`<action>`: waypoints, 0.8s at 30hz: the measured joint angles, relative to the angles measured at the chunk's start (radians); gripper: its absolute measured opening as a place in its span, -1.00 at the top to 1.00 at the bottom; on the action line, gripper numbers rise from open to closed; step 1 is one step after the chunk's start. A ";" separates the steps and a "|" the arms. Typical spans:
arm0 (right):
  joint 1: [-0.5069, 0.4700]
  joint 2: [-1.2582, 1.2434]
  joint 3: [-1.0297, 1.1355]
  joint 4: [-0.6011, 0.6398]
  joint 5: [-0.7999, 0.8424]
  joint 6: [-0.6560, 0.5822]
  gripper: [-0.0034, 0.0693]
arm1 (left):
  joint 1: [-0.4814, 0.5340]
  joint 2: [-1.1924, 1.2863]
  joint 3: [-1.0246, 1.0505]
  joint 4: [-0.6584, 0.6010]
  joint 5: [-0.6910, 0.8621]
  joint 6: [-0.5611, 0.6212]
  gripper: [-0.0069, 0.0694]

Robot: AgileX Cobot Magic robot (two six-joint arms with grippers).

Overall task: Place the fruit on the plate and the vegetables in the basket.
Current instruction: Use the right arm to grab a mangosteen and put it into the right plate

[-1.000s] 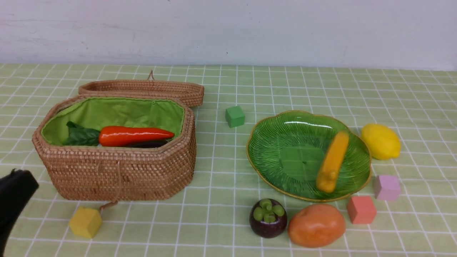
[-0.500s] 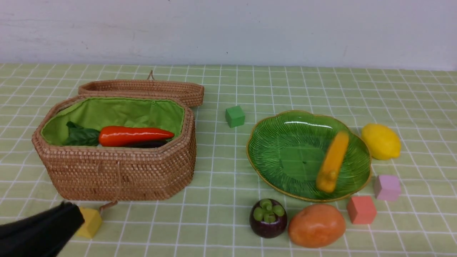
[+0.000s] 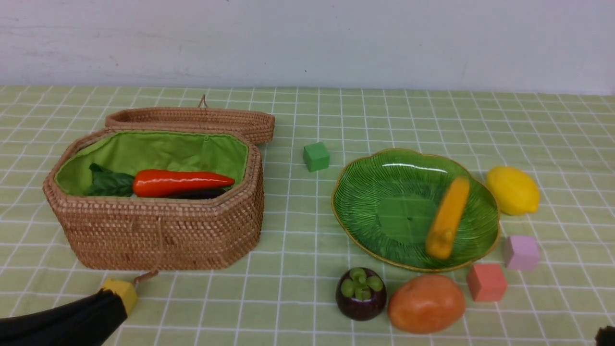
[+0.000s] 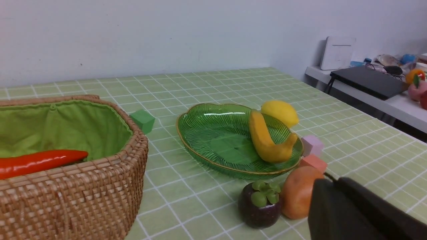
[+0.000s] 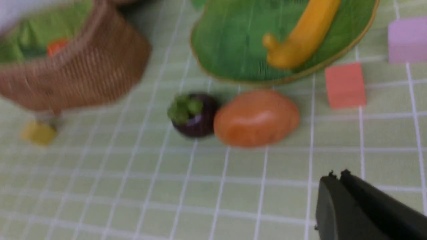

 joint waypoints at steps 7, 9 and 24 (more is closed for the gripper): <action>0.002 0.408 -0.271 -0.026 0.203 -0.085 0.91 | 0.000 0.000 0.000 0.001 -0.016 0.000 0.85; 0.010 0.463 -0.306 -0.024 0.203 -0.086 0.91 | 0.000 0.000 0.000 0.001 -0.025 0.000 0.85; 0.612 1.001 -0.788 -0.379 0.234 0.182 0.39 | 0.000 0.000 0.000 0.001 -0.043 0.002 0.84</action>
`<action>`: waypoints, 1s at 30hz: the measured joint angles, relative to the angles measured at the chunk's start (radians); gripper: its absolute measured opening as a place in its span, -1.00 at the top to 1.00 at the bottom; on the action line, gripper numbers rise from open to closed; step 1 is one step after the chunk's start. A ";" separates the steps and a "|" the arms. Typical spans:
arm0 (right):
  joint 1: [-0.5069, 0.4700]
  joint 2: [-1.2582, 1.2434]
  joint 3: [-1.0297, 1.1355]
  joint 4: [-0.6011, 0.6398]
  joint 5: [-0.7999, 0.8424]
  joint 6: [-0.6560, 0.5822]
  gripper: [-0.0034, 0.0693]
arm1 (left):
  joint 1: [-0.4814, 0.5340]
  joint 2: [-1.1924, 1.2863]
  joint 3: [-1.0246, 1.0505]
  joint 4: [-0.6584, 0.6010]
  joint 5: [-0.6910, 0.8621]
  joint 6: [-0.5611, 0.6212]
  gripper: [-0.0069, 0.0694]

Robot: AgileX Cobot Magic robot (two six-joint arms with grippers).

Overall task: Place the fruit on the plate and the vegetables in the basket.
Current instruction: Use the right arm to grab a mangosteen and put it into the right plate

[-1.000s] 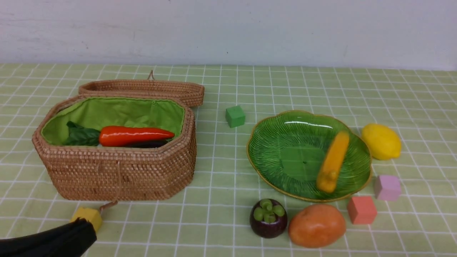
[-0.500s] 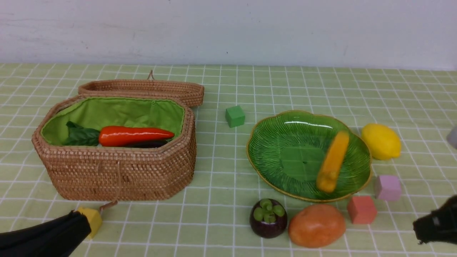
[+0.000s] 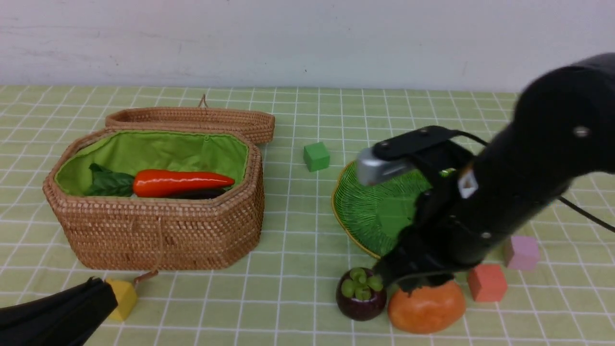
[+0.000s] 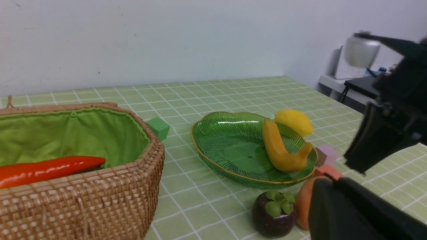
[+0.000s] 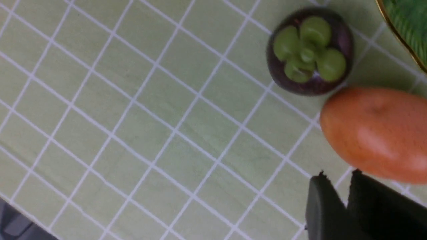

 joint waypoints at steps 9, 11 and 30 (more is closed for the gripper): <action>0.030 0.239 -0.120 -0.052 -0.002 0.009 -0.90 | 0.000 0.000 0.006 0.027 0.105 0.000 0.84; 0.030 0.269 -0.122 -0.061 -0.009 0.009 -0.93 | 0.000 0.000 0.008 0.047 0.133 0.000 0.84; 0.030 0.397 -0.131 -0.147 -0.114 0.060 -0.71 | 0.000 0.000 0.010 0.140 0.195 0.000 0.82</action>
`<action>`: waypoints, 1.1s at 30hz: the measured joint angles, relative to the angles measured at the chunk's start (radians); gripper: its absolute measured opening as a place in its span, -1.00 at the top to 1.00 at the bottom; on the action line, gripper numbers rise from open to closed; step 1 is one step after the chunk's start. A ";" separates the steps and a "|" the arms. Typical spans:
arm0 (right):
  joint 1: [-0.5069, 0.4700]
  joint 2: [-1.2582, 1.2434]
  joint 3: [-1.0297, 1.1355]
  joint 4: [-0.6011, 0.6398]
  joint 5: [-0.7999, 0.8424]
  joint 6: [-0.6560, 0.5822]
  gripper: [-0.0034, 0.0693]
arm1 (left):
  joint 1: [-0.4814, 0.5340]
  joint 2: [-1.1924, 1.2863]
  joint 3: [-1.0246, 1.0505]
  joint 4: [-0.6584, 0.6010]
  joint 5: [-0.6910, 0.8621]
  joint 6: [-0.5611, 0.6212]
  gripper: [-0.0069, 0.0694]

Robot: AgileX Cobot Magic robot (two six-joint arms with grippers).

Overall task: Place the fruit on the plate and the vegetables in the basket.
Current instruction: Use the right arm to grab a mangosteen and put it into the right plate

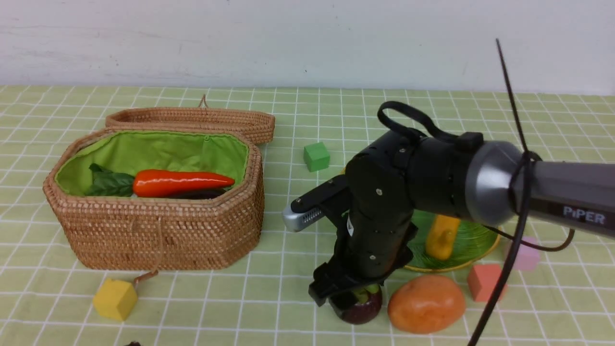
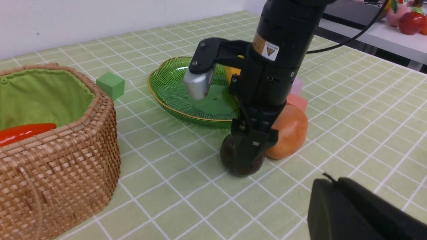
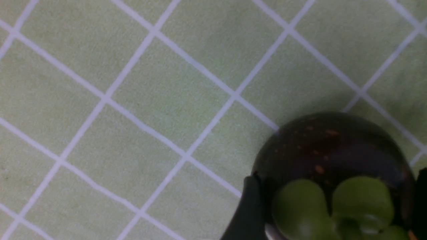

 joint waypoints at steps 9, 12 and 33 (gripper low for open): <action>0.000 0.018 -0.009 0.000 0.001 0.000 -0.68 | 0.000 0.000 0.000 0.000 0.000 0.000 0.80; 0.000 0.019 -0.010 0.000 0.001 0.000 -0.62 | 0.000 0.000 0.000 -0.003 0.000 0.000 0.80; 0.001 -0.069 -0.172 0.030 0.170 0.000 -0.60 | 0.000 0.000 0.000 -0.047 -0.008 0.000 0.77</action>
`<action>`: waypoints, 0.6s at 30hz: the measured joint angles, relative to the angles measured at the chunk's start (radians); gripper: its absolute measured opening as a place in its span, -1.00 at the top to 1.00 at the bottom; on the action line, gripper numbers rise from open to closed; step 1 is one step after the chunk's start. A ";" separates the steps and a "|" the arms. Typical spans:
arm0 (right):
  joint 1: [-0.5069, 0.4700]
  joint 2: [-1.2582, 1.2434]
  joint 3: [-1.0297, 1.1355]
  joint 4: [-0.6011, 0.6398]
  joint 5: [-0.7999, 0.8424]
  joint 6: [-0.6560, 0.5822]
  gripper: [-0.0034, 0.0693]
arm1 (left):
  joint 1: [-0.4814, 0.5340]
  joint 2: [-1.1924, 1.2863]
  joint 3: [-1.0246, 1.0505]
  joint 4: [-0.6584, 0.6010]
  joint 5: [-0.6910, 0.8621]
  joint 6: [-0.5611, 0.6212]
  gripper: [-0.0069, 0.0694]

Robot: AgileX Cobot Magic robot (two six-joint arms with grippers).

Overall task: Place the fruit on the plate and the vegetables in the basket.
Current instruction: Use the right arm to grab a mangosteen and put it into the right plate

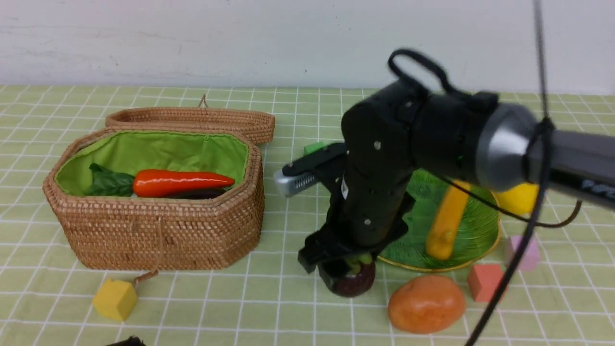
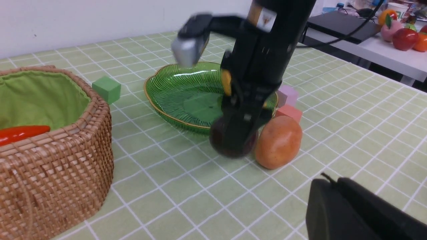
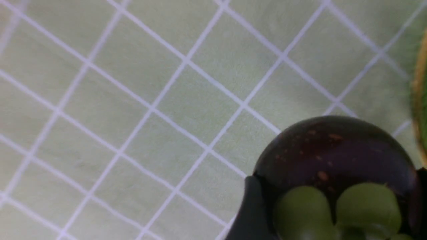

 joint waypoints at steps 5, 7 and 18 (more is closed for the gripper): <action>-0.056 -0.105 -0.040 -0.074 -0.004 0.006 -0.60 | 0.000 0.000 0.000 0.000 -0.002 0.000 0.77; -0.129 -0.123 -0.046 -0.097 -0.030 0.016 -0.60 | 0.000 0.000 0.000 -0.001 -0.004 0.000 0.77; -0.293 -0.107 -0.046 0.080 -0.115 -0.086 -0.60 | 0.000 0.000 0.000 -0.001 -0.009 0.000 0.76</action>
